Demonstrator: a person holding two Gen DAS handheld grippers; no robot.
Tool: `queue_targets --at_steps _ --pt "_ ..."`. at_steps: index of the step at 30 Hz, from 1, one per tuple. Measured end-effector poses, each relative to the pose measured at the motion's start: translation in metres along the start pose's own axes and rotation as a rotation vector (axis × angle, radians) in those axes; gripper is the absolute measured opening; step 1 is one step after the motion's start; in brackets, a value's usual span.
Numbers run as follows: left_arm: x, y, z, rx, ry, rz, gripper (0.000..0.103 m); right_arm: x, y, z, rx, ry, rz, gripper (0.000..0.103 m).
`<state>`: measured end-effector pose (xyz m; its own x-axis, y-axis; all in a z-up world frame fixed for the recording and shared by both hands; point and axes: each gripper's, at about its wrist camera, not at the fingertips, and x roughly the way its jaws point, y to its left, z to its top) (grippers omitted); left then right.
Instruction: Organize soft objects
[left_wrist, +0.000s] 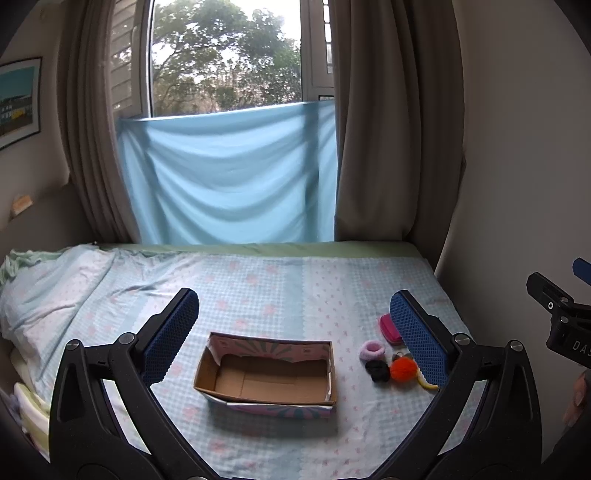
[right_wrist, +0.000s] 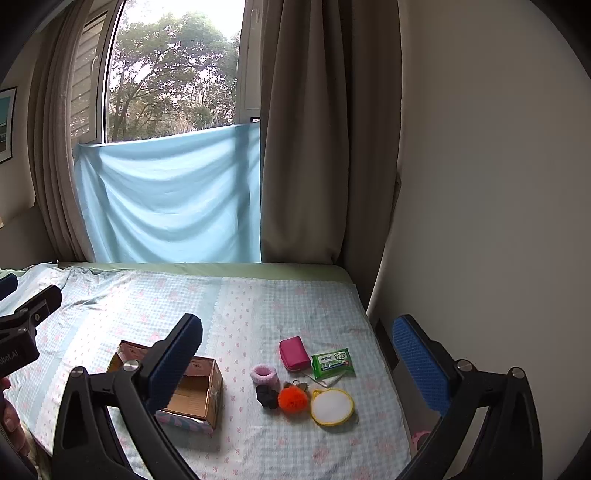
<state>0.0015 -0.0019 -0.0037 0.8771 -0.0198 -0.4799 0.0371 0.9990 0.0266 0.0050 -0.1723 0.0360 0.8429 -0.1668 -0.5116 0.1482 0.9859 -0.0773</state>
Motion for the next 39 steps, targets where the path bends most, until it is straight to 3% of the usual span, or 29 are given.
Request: queue_targets --at_steps 29,39 --pt "0.001 0.004 -0.004 -0.003 0.008 -0.008 0.103 -0.001 0.005 0.000 -0.003 0.003 0.000 0.103" --pt "0.018 0.000 -0.004 -0.011 0.041 -0.008 0.103 0.011 0.002 0.001 0.002 0.019 -0.006 0.103"
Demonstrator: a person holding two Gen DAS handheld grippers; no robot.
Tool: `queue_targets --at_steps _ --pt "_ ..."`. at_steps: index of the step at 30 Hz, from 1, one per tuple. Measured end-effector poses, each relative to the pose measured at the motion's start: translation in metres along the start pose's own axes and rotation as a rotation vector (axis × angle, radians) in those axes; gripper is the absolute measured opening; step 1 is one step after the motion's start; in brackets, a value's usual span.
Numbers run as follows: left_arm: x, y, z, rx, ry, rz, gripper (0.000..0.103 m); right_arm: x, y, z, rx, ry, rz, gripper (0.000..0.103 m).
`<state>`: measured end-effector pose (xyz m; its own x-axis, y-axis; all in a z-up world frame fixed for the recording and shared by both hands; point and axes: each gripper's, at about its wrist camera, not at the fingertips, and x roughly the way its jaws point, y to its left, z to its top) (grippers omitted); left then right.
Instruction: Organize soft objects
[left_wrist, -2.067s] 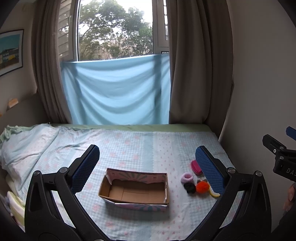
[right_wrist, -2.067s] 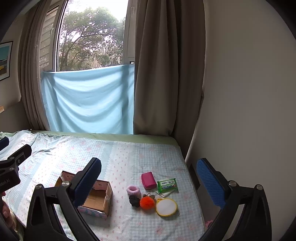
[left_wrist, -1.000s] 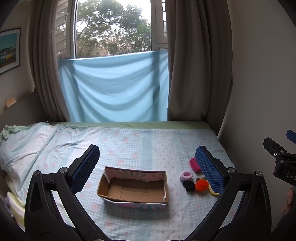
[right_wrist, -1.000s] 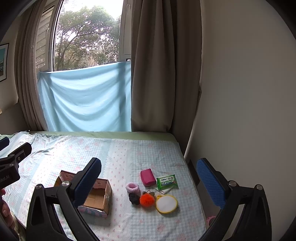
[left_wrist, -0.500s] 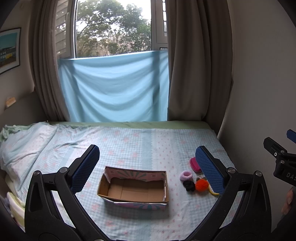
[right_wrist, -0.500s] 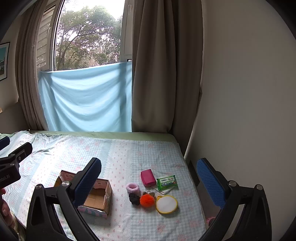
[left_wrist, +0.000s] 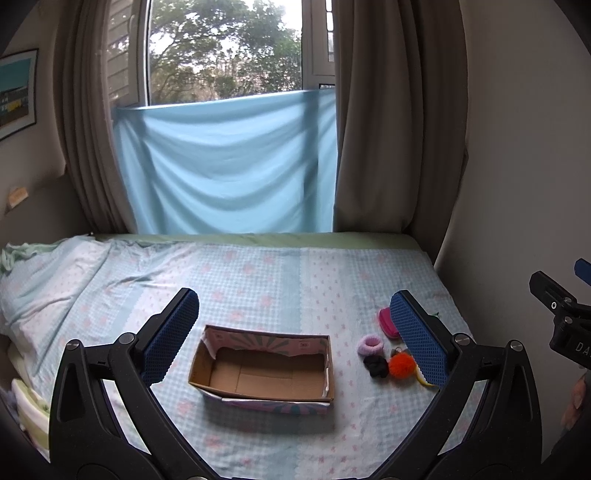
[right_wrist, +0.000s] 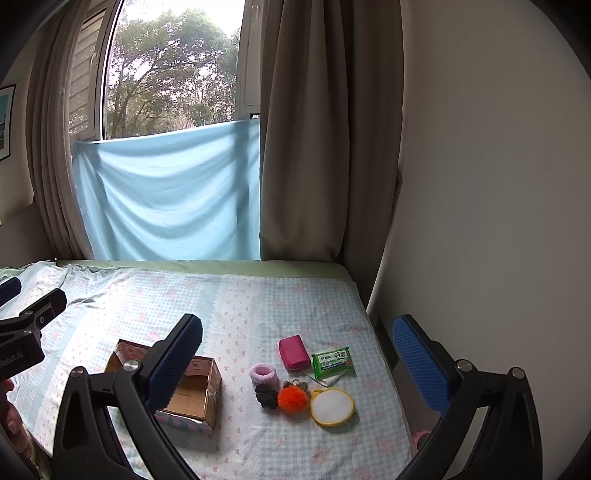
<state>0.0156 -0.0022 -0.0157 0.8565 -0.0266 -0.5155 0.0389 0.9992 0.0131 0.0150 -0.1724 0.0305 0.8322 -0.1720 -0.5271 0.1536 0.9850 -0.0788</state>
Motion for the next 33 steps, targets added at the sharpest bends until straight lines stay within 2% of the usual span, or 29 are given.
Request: queue_targets --at_steps 8,14,19,29,33 --pt "0.058 -0.024 -0.005 -0.011 0.130 -0.033 0.103 0.051 -0.021 -0.006 0.021 0.100 -0.029 0.103" --pt "0.131 -0.073 -0.032 -0.023 0.286 -0.068 0.103 0.126 -0.052 -0.027 0.014 0.193 -0.045 0.103" --pt "0.202 -0.123 -0.068 -0.022 0.392 -0.070 0.103 0.197 -0.084 -0.052 0.025 0.283 -0.029 0.103" --pt "0.328 -0.174 -0.144 -0.004 0.551 -0.053 0.103 0.332 -0.115 -0.107 -0.230 0.391 0.101 0.103" --pt "0.373 -0.182 -0.170 -0.017 0.596 -0.049 0.103 0.380 -0.115 -0.133 -0.393 0.442 0.184 0.103"
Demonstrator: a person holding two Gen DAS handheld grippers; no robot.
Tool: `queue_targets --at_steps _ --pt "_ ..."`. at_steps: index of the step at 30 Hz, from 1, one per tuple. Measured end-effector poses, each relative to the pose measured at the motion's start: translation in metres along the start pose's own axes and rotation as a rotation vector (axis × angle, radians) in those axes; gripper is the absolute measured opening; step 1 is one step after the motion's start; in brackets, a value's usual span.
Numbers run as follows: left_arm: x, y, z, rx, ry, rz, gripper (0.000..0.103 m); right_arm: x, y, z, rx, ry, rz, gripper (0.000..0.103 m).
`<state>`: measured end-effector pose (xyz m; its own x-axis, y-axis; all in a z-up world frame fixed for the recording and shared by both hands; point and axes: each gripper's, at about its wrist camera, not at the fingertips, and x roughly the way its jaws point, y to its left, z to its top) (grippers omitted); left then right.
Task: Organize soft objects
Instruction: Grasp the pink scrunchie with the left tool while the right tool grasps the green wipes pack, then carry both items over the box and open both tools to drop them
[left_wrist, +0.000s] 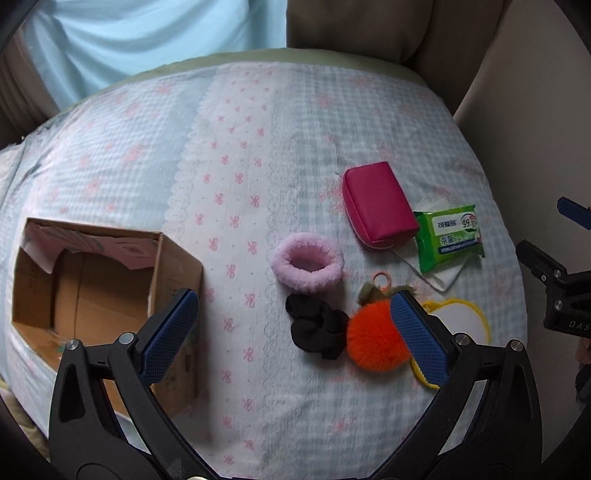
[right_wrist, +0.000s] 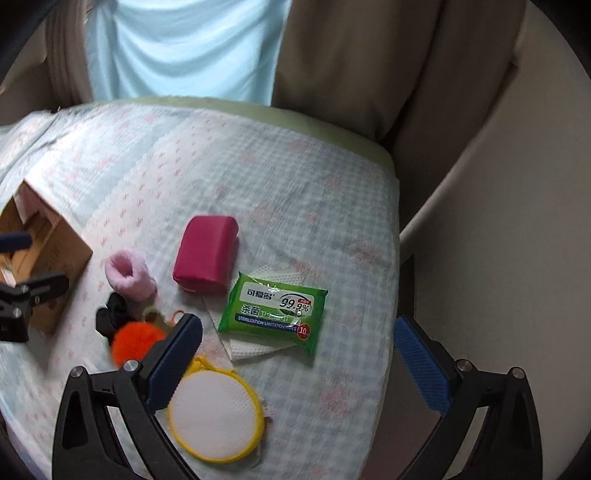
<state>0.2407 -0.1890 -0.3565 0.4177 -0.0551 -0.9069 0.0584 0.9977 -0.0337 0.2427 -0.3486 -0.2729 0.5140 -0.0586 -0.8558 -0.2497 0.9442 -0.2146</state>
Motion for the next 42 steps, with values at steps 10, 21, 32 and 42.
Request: queue_targets --at_steps 10,21,32,42 --pt "0.090 -0.003 0.007 -0.059 0.077 0.005 0.101 0.111 0.015 0.005 -0.572 0.150 0.188 0.096" --pt "0.134 0.000 0.008 -0.091 0.126 -0.041 0.056 0.148 0.032 0.008 -0.805 0.315 0.373 0.064" --pt "0.127 -0.004 0.010 -0.079 0.126 -0.084 0.032 0.133 -0.014 0.032 -0.536 0.316 0.457 0.039" --pt "0.061 0.001 0.024 -0.069 0.042 -0.093 0.032 0.061 -0.061 0.056 -0.213 0.245 0.472 0.038"
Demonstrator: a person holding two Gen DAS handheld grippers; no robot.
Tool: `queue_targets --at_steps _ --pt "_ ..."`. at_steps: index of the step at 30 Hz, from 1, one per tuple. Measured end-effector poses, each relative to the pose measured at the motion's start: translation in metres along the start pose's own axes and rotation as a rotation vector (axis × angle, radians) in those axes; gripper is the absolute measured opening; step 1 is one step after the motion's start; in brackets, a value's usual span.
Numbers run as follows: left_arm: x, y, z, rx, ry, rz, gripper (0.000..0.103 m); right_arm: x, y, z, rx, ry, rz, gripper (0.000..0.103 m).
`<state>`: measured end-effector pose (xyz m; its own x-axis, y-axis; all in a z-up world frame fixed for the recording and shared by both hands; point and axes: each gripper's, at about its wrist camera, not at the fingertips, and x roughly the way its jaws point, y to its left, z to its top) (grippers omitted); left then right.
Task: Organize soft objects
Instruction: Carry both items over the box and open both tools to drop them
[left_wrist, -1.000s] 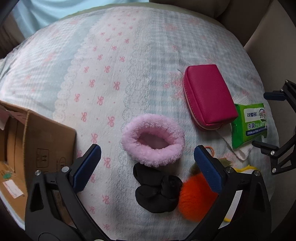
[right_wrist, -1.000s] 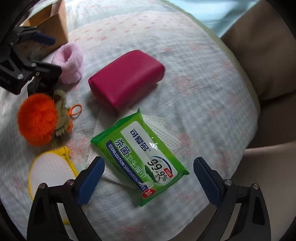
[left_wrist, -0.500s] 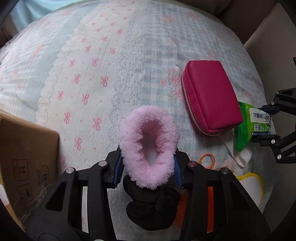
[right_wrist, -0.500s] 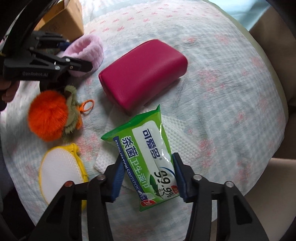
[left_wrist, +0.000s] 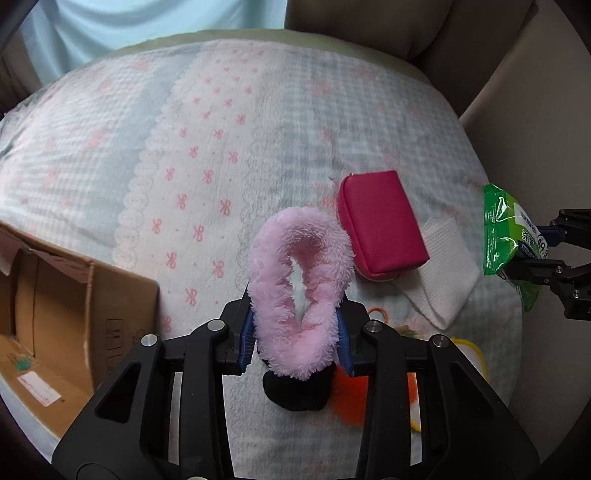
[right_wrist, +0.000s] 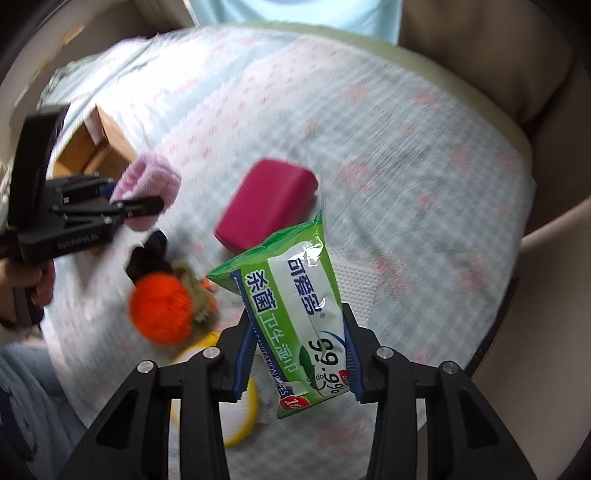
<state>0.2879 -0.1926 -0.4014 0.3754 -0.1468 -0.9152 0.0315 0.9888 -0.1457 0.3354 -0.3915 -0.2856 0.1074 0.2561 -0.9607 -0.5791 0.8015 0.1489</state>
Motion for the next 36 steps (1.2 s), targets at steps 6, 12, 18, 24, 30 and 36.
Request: queue_targets --at_steps 6,12,18,24,30,36 --pt "-0.075 0.004 0.007 -0.004 -0.065 -0.026 0.032 -0.075 0.048 0.003 0.056 -0.089 -0.027 0.038" --pt "-0.159 0.024 0.002 0.005 -0.135 -0.024 0.032 -0.129 0.116 0.016 0.048 -0.155 -0.051 0.038" --pt "-0.223 0.072 -0.005 -0.027 -0.177 -0.012 0.032 -0.157 0.186 0.037 0.016 -0.195 -0.073 0.038" --pt "-0.259 0.131 -0.015 -0.020 -0.186 0.006 0.032 -0.162 0.255 0.059 0.033 -0.220 -0.077 0.038" --pt "-0.262 0.198 -0.020 -0.006 -0.150 0.009 0.032 -0.143 0.307 0.092 0.208 -0.219 -0.069 0.038" --pt "-0.253 0.264 -0.015 0.027 -0.112 -0.015 0.032 -0.112 0.341 0.131 0.430 -0.209 -0.057 0.038"
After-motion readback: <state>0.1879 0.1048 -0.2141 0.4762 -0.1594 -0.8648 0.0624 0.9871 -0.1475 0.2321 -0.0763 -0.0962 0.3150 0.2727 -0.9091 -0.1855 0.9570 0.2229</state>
